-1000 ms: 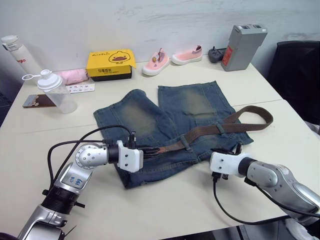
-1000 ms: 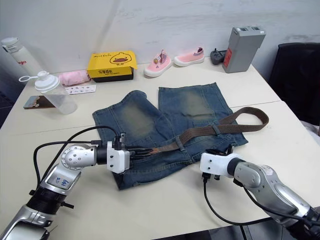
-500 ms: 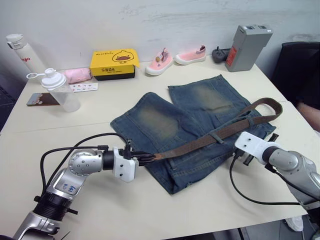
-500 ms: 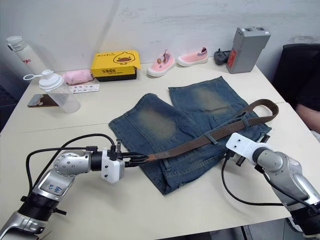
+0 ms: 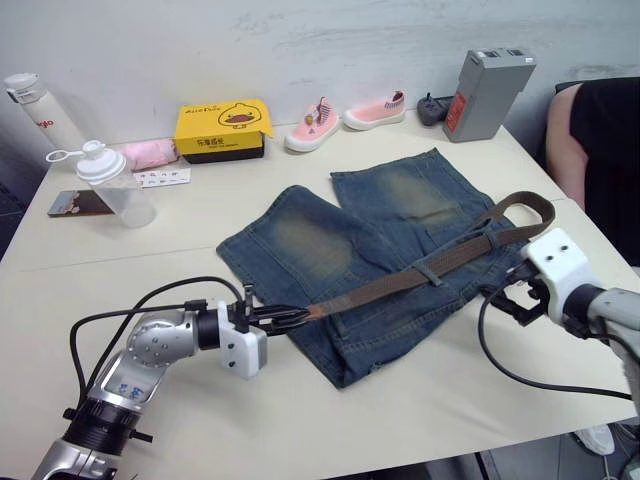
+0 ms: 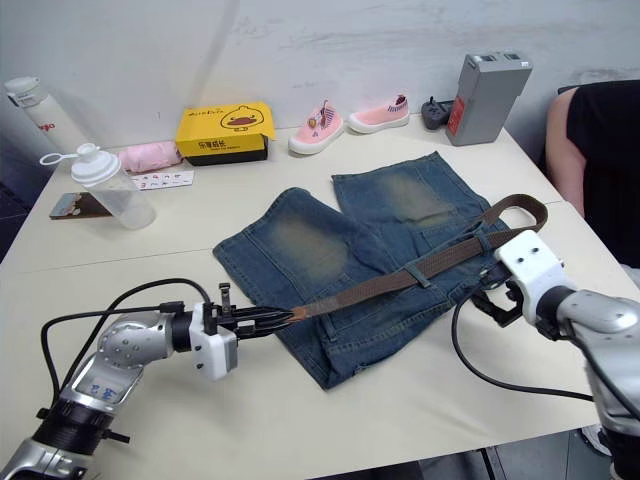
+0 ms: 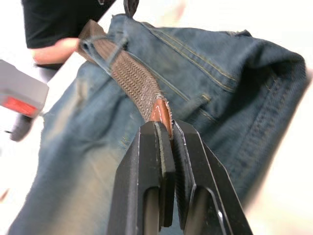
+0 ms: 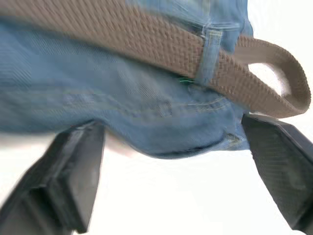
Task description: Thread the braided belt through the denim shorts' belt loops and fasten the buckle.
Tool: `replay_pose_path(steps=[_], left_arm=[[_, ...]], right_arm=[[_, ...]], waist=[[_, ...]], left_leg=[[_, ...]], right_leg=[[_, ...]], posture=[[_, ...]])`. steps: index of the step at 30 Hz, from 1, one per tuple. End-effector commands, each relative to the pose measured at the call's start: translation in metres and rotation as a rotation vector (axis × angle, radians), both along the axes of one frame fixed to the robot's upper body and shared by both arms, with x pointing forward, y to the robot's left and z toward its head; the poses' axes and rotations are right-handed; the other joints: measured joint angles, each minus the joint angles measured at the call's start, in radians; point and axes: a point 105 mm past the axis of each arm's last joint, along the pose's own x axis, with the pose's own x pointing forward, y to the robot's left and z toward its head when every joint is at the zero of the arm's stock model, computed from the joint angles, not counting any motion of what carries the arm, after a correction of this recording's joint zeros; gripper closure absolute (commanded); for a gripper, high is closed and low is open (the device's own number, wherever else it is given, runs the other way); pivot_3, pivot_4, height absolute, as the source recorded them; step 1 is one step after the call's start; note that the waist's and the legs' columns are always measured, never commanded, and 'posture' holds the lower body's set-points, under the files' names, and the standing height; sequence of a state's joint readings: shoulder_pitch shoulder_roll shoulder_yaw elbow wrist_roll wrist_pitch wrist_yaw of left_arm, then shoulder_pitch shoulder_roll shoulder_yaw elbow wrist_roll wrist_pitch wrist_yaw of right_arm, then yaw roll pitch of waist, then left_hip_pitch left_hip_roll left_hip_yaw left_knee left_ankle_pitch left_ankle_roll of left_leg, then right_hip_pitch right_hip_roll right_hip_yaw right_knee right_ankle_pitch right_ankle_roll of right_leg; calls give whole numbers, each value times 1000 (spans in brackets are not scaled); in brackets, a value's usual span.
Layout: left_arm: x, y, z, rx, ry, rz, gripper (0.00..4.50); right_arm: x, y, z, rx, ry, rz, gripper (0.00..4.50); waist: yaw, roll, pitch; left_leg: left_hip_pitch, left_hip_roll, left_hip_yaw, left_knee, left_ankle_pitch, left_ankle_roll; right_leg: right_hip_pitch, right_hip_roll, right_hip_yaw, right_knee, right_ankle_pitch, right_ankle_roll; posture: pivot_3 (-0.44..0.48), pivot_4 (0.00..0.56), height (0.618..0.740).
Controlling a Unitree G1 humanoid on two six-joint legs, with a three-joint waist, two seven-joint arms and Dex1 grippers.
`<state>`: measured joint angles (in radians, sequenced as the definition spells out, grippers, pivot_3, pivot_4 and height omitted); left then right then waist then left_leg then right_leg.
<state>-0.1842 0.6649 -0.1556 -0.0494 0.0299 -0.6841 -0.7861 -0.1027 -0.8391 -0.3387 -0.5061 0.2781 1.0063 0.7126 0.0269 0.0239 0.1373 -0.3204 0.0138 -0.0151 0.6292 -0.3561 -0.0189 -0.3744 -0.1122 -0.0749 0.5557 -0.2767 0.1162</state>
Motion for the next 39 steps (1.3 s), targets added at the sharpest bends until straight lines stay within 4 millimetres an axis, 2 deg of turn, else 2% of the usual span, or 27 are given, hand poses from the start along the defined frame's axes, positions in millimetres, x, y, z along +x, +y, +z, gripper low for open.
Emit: replay_pose_path(steps=[1, 3, 5, 6, 8, 10, 14, 19, 23, 26, 29, 30, 31, 33, 34, 36, 37, 39], left_arm=[[-1, 6, 5, -44, -86, 21, 4500], [-1, 6, 4, -44, -91, 24, 4500], [0, 6, 4, -48, -91, 26, 4500], [0, 5, 4, -46, -93, 24, 4500], [0, 4, 5, -46, -102, 16, 4500], [1, 2, 6, -45, -100, 14, 4500], [3, 1, 7, -37, -99, 9, 4500], [1, -2, 9, -30, -113, -18, 4500], [0, -2, 9, -28, -112, -27, 4500], [0, -2, 8, -27, -111, -29, 4500], [0, -3, 9, -25, -110, -32, 4500], [0, -3, 9, -24, -110, -33, 4500], [0, -4, 9, -23, -109, -37, 4500], [0, -5, 9, -22, -110, -42, 4500], [0, -6, 9, -23, -110, -44, 4500], [-1, -7, 8, -13, -110, -54, 4500], [-1, -7, 8, -10, -109, -56, 4500], [-2, -8, 7, -24, -77, -58, 4500]], right_arm=[[-47, 54, 20, 458, 218, 244, 45], [-59, 74, 26, 626, 259, 374, 45], [-63, 89, 25, 758, 276, 441, 45], [-63, 97, 22, 821, 293, 455, 45], [-67, 124, 13, 960, 337, 477, 45], [-70, 147, 13, 1167, 417, 410, 45], [-50, 181, -10, 1444, 546, 94, 45], [-34, 188, -14, 1522, 575, -84, 45], [-23, 172, -25, 1504, 559, -222, 45], [-19, 163, -25, 1505, 538, -261, 45], [-17, 163, -22, 1501, 526, -254, 873], [-17, 163, -21, 1499, 525, -250, 1286], [-17, 164, -20, 1500, 524, -244, 1893], [-18, 168, -18, 1507, 525, -227, 2601], [-18, 170, -16, 1512, 527, -222, 3205], [-19, 173, -15, 1521, 532, -216, 4122], [-19, 174, -15, 1524, 534, -215, 4434], [-17, 171, -15, 1537, 524, -227, 4434]], waist=[[1, 0, 0], [1, 1, 0], [1, -2, -2], [1, -2, -2], [-1, -1, -3], [-1, 4, -2], [-8, 0, -1], [-13, 3, -2], [-5, 3, -3], [-5, 3, -3], [-6, 3, -3], [-6, 3, -3], [-6, 3, -3], [-5, 3, -3], [-5, 4, -3], [-6, 4, -3], [-6, 4, -3], [-6, 4, -3]], left_leg=[[0, 0, -1, 0, 0, 0], [0, 0, -2, 0, -2, 4], [0, 1, -2, 1, -4, 7], [1, 1, -2, 0, -4, 7], [1, 1, -2, 0, -4, 7], [1, 1, -2, 0, -4, 7], [-1, -2, 1, -1, -4, 6], [0, 1, -1, -1, -4, 6], [1, 1, -2, 0, -4, 7], [0, 1, -2, -1, -4, 7], [0, 2, -1, -1, -5, 9], [1, 2, -1, -1, -5, 9], [1, 3, -2, -1, -5, 9], [1, 3, -2, -1, -5, 9], [1, 4, -2, -1, -5, 9], [1, 4, -2, -1, -5, 9], [1, 4, -3, -1, -5, 9], [1, 5, -3, -1, -5, 9]], right_leg=[[0, 0, 0, 1, 0, 0], [0, -1, 1, 1, 0, 0], [1, -1, 2, 1, 0, -1], [1, -2, 1, 1, -1, -2], [0, -3, 2, 2, -1, -2], [0, -3, 1, 4, -1, -2], [2, -1, -1, 3, 0, -1], [0, -3, 2, 2, 0, -1], [-2, -2, 2, 4, 1, 2], [-1, -3, 2, 2, 1, 1], [-1, -3, 2, 2, 1, 1], [-2, -3, 2, 2, 1, 1], [-2, -3, 2, 2, 1, 1], [-2, -4, 2, 2, 0, 0], [-2, -4, 2, 2, 0, -1], [-2, -6, 8, 2, -1, -2], [-2, -7, 10, 2, -1, -2], [-2, -9, 10, 2, -1, -3]], posture=[[0, 150, 739], [0, 150, 739], [0, 150, 739], [0, 150, 739], [0, 150, 739], [0, 150, 739], [0, 150, 739], [0, 150, 739], [0, 150, 739], [0, 150, 739], [0, 150, 739], [0, 150, 739], [0, 150, 739], [0, 150, 739], [0, 150, 739], [0, 150, 739], [0, 150, 739], [0, 150, 739]])
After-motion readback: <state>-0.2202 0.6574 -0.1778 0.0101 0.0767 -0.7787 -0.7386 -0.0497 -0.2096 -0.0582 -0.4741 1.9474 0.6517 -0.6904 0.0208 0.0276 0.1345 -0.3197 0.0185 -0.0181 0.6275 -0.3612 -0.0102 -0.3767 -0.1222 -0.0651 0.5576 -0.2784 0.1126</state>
